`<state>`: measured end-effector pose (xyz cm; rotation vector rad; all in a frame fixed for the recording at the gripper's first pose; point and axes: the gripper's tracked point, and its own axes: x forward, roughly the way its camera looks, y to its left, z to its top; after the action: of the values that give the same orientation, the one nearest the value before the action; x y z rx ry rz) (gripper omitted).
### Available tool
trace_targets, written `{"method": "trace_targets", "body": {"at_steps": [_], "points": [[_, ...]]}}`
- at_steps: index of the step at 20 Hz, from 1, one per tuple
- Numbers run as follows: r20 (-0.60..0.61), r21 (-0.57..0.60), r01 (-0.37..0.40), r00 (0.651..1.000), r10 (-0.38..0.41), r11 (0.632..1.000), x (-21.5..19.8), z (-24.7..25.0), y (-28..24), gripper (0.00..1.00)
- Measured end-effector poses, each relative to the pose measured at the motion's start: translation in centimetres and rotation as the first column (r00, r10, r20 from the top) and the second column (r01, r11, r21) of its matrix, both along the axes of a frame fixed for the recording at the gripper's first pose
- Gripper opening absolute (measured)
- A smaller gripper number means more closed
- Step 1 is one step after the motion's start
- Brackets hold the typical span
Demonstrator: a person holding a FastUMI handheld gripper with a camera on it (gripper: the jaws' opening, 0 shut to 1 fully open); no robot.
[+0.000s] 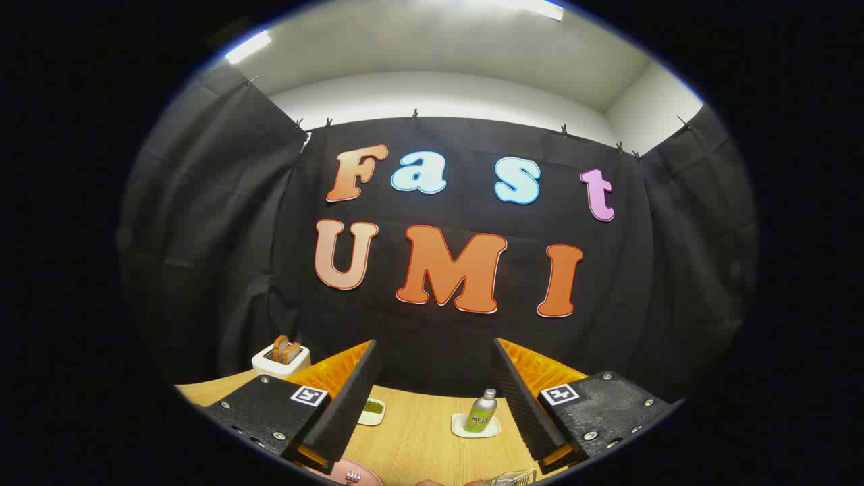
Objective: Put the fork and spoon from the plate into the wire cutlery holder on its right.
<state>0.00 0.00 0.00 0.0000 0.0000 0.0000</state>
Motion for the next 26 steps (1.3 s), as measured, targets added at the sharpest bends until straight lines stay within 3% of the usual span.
{"method": "trace_targets", "body": {"at_steps": [15, 22, 26], "points": [[-0.04, 0.032, -0.02, 0.999, 0.021, 0.999, 0.9, -1.4, 1.6, 0.99], [-0.2, 0.091, -0.038, 0.978, 0.056, 0.995, 0.9, -7.4, 3.8, 0.99], [-0.36, 0.078, -0.051, 0.93, 0.076, 0.996, -0.2, -13.0, 5.6, 0.99]]}}
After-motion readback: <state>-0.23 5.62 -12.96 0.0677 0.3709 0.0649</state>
